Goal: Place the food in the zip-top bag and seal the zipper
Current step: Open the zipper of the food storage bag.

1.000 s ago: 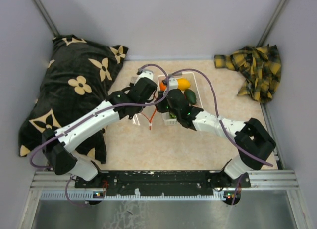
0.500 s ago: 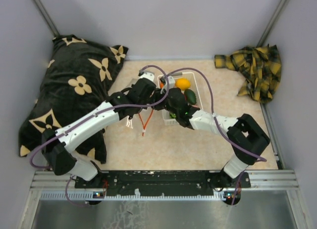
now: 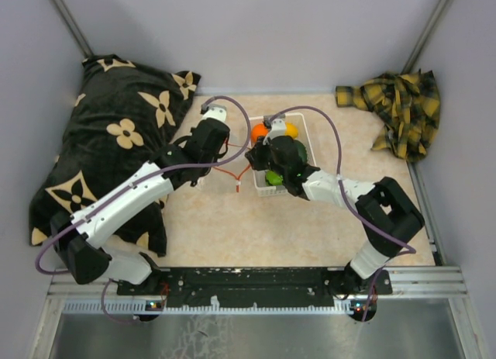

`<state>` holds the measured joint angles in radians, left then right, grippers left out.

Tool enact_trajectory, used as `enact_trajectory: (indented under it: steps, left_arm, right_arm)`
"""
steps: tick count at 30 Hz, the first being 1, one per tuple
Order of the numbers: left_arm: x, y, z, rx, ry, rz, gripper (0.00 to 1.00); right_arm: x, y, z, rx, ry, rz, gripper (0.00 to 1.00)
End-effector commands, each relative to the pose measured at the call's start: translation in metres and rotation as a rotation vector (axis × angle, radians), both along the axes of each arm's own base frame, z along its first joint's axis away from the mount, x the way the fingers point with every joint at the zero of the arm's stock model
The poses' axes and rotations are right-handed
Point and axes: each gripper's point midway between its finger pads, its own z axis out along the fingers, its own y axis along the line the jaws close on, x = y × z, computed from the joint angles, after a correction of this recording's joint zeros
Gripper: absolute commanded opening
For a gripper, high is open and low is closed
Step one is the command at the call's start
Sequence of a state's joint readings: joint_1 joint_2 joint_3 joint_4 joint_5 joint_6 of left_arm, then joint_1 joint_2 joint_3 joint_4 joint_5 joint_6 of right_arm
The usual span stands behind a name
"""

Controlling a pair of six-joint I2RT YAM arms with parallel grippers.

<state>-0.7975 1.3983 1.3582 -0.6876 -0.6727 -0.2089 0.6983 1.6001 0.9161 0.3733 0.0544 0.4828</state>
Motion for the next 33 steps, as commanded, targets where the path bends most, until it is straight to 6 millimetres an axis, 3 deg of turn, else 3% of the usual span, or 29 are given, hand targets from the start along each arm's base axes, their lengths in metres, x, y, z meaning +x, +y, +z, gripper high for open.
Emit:
enact_trajectory:
  steps: [1,4,10,15,22,24,30,33]
  left_arm:
    - [0.001,0.007,0.005,-0.007,-0.019,0.007,0.00]
    - [0.002,-0.003,-0.004,-0.028,0.011,-0.021,0.00]
    - [0.004,-0.017,-0.025,-0.049,0.074,-0.030,0.00]
    - [0.005,-0.016,-0.034,-0.024,0.096,-0.015,0.00]
    - [0.006,-0.017,-0.039,-0.020,0.107,-0.014,0.00]
    - [0.006,-0.018,-0.041,-0.021,0.111,-0.017,0.00]
    - [0.006,-0.019,-0.042,-0.023,0.117,-0.019,0.00]
    - [0.006,-0.019,-0.042,-0.025,0.118,-0.021,0.00]
  right_arm:
    - [0.004,-0.006,0.008,0.018,-0.007,-0.024,0.03]
    - [-0.004,0.001,0.020,0.050,-0.019,0.033,0.06]
    - [-0.033,0.020,0.046,0.097,-0.038,0.230,0.29]
    - [-0.052,0.018,0.043,0.054,-0.005,0.308,0.44]
    - [-0.062,-0.021,0.044,-0.083,-0.060,0.239,0.65]
    - [-0.057,-0.039,0.043,-0.140,-0.072,0.172,0.68]
    - [-0.016,-0.100,0.023,-0.330,-0.009,-0.085,0.76]
    - [0.007,-0.117,0.013,-0.404,0.002,-0.161,0.80]
